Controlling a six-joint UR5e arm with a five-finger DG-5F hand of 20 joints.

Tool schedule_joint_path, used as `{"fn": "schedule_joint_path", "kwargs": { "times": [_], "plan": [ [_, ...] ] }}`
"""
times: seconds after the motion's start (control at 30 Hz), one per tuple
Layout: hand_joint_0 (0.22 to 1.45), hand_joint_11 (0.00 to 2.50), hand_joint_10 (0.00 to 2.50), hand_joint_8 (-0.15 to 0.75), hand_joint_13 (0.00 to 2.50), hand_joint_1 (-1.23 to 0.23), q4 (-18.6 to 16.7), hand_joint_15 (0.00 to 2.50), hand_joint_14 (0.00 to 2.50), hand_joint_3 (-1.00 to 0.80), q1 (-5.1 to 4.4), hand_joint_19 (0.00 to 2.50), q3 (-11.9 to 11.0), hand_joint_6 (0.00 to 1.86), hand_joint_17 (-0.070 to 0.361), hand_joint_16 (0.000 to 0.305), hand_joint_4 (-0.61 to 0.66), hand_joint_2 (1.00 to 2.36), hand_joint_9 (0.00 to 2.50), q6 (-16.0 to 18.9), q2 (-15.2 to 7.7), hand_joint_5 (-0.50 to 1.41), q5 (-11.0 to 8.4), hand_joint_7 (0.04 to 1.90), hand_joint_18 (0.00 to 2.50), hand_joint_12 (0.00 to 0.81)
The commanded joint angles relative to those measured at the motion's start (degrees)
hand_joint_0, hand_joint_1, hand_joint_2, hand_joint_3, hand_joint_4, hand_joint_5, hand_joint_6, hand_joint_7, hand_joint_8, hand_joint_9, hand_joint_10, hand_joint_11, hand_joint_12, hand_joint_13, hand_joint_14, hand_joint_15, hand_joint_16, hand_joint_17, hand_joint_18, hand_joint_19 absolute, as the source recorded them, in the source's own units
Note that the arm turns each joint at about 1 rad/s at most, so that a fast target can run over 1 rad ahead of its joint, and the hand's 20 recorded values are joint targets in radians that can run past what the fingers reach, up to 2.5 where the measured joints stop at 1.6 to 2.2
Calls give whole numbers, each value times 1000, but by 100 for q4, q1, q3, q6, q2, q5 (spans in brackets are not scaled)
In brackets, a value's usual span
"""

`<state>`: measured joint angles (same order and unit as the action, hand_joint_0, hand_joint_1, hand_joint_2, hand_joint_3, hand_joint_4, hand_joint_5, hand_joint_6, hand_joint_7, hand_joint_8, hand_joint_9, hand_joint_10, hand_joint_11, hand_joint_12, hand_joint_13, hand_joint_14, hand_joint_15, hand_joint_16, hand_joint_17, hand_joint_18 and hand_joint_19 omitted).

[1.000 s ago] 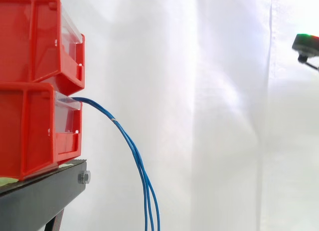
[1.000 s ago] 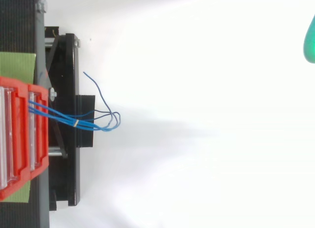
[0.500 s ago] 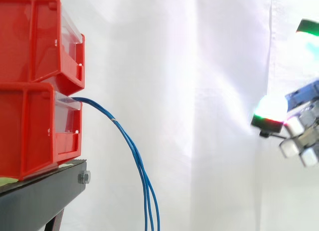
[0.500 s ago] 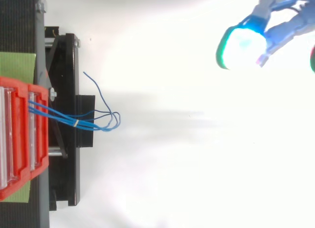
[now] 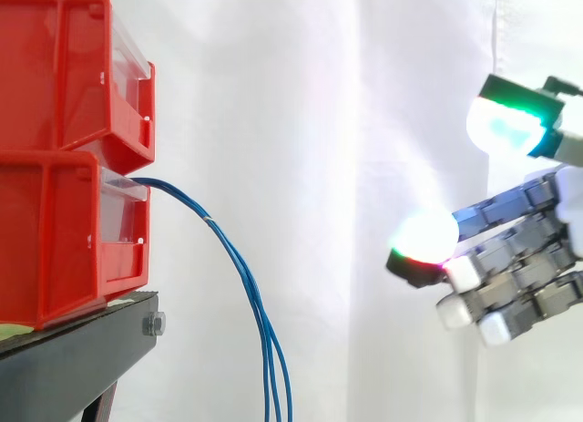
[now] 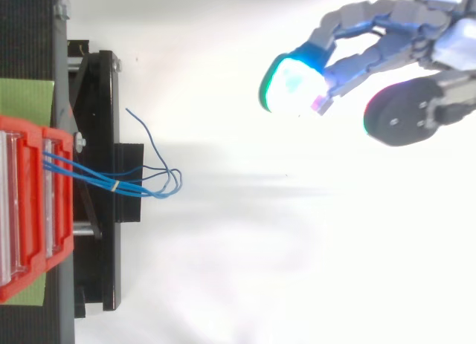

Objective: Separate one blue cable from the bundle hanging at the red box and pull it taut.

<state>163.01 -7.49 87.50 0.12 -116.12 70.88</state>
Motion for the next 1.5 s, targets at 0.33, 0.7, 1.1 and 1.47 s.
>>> {"fn": "schedule_joint_path", "kwargs": {
  "times": [0.33,0.7,1.1,1.47],
  "plan": [
    [565,498,15,281,601,-594,-226,326,12,-500,-103,458,-471,503,92,41,275,1000,737,-153,-508,-186,-4,889,487,337],
    [559,500,15,279,605,-598,-323,340,12,-500,-77,461,-858,503,92,41,278,1000,746,76,-1053,-185,58,892,450,337],
    [540,499,18,288,612,-587,-894,345,14,-500,37,471,-1051,503,95,42,285,1000,754,-179,-1440,-184,128,895,444,345],
    [529,510,15,301,660,-594,-1087,353,15,-500,143,456,-1376,504,94,42,295,1000,803,111,-1914,-172,682,942,479,343]
  ]
}}
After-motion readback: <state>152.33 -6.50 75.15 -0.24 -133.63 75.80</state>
